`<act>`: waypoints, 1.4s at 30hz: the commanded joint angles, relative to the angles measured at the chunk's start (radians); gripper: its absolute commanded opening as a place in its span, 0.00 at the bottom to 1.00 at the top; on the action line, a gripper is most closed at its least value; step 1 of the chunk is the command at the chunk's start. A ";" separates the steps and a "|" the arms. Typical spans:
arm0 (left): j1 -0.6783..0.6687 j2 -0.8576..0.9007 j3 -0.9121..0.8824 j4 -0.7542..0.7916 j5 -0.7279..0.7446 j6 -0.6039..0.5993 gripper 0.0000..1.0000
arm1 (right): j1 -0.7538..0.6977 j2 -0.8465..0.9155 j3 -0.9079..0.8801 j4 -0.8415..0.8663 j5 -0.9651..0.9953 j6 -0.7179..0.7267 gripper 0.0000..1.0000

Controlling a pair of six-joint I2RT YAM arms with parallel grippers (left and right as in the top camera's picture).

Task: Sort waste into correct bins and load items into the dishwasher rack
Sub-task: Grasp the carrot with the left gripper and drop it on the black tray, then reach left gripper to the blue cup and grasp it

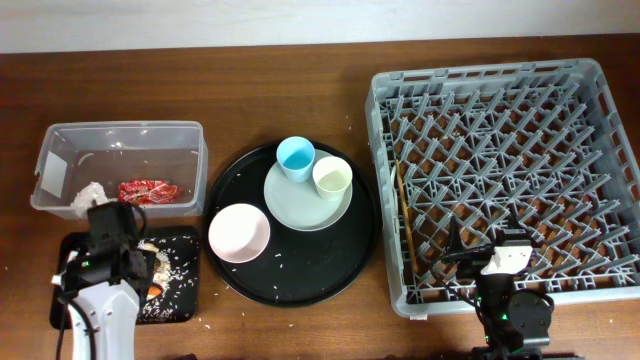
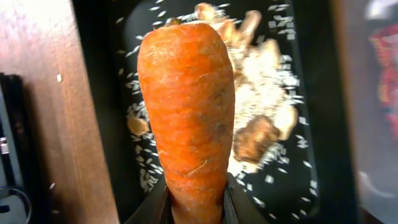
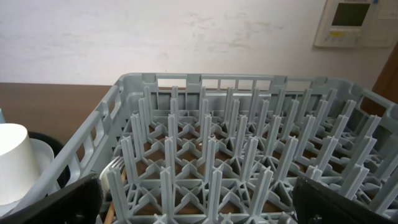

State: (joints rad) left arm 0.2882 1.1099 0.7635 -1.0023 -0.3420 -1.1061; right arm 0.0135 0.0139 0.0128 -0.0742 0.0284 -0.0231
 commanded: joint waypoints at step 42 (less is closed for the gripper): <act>-0.678 0.778 0.735 0.198 0.268 0.499 0.56 | -0.007 -0.007 -0.007 -0.004 0.009 0.006 0.99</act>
State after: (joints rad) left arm -0.3870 1.8725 1.4895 -0.8131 0.0044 -0.5743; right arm 0.0135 0.0139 0.0128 -0.0742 0.0284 -0.0231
